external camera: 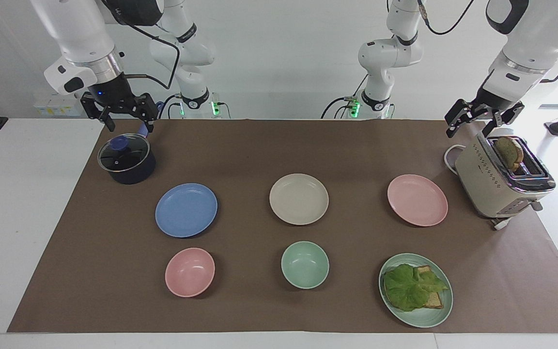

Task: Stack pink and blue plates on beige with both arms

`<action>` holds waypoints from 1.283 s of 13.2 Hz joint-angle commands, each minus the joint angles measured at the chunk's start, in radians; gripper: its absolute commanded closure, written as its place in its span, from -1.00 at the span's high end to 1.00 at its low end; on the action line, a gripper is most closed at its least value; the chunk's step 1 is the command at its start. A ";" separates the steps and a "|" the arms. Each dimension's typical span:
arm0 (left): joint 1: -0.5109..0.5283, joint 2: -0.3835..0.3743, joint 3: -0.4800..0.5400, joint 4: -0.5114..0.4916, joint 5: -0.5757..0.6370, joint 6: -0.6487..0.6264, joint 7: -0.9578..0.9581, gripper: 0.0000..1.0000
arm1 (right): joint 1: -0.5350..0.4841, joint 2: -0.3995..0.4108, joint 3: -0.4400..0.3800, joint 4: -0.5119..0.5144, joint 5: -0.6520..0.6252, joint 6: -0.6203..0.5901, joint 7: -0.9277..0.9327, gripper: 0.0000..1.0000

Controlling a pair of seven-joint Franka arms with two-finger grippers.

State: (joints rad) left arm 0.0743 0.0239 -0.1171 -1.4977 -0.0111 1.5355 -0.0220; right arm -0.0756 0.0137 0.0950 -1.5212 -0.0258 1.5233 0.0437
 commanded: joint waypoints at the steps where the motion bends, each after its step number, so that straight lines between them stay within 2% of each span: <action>1: 0.009 -0.030 -0.001 -0.030 0.014 -0.005 0.010 1.00 | -0.012 0.003 0.008 0.006 0.006 0.009 0.022 1.00; 17: -0.004 -0.033 -0.004 -0.029 0.005 0.006 -0.002 1.00 | -0.012 0.003 0.008 0.006 0.004 0.008 0.021 1.00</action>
State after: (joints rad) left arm 0.0740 0.0226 -0.1180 -1.4978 -0.0111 1.5355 -0.0220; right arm -0.0757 0.0137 0.0950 -1.5212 -0.0258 1.5252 0.0438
